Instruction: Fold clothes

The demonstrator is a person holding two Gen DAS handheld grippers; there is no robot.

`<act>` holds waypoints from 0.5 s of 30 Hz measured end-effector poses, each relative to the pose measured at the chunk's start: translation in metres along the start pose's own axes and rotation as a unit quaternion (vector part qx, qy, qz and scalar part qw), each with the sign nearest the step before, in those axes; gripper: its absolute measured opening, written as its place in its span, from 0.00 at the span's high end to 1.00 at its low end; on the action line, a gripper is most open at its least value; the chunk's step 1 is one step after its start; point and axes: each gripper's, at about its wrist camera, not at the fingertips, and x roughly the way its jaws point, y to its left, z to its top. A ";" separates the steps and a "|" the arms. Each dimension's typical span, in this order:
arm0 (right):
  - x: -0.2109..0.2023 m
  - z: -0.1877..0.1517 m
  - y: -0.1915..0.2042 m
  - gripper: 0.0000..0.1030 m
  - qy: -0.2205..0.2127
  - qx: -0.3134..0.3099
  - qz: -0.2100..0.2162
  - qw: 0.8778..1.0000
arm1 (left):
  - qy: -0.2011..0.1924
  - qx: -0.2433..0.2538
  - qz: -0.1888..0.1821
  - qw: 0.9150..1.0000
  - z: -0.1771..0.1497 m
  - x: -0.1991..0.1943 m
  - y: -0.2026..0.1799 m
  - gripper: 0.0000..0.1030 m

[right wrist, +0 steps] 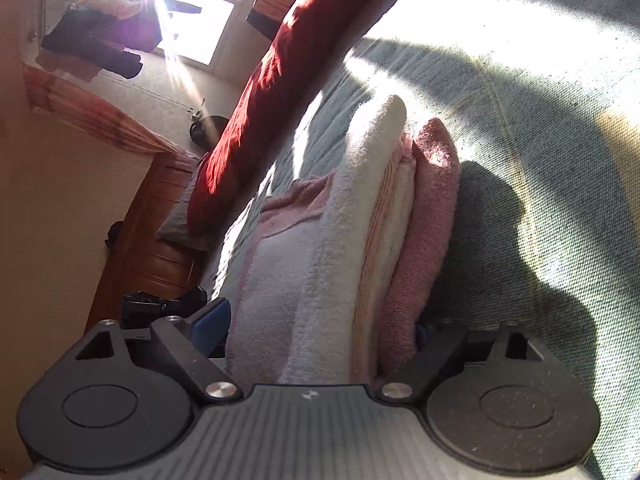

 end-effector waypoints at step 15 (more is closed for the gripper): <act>-0.001 -0.001 0.030 0.14 0.005 -0.024 -0.011 1.000 | -0.003 0.026 -0.015 1.000 -0.004 -0.018 -0.026 0.03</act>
